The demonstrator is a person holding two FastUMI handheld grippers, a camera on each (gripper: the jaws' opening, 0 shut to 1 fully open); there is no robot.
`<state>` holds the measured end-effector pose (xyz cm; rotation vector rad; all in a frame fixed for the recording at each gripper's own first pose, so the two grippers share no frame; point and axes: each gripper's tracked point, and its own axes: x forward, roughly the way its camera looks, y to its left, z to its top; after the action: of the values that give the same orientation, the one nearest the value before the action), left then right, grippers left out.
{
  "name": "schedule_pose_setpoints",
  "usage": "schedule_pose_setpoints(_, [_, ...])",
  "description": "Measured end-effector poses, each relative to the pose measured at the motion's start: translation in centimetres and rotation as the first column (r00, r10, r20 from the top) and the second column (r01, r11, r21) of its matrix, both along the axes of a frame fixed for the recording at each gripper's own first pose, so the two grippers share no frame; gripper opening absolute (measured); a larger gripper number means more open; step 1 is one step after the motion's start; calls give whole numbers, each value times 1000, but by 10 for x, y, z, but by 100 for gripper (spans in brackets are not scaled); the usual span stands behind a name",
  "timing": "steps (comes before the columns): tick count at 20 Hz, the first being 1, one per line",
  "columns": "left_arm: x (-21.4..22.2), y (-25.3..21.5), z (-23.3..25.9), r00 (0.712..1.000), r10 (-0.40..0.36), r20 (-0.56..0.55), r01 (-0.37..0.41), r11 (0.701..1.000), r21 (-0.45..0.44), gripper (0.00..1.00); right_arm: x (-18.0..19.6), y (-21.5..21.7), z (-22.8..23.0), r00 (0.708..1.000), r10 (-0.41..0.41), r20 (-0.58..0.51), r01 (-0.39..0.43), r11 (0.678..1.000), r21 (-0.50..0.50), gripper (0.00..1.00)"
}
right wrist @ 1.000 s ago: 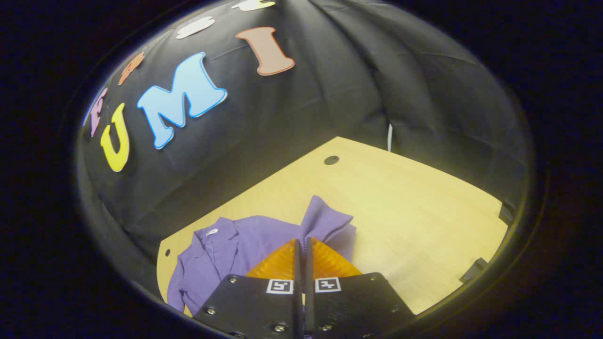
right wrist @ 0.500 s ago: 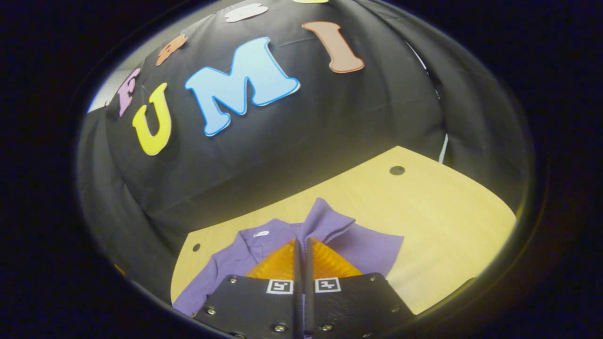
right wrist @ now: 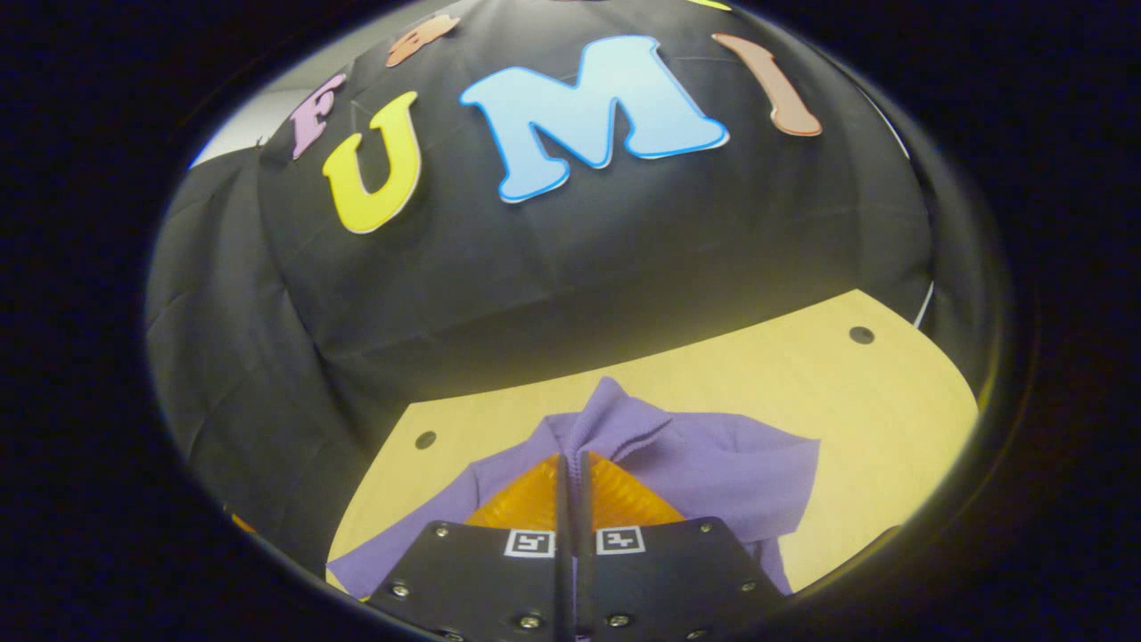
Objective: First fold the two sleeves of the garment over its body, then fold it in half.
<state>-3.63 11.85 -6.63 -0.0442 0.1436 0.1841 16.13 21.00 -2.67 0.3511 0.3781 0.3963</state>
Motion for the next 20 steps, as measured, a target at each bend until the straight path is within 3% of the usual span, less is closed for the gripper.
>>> schedule_pose_setpoints(9, [-43, 64, -11, 992, 128, -24, -128, 992, -2, 94, -6, 116, -52, 984, 168, -58, -174, 977, -127, 2])
schedule_pose_setpoints(14, [-57, 81, -16, 985, 167, -29, -167, 986, 0, 95, -12, 139, -83, 979, 180, -95, -196, 957, -212, 3])
schedule_pose_setpoints(20, [-65, 96, -25, 979, 199, -43, -200, 980, -17, 95, -20, 150, -96, 973, 205, -101, -225, 937, -268, 12])
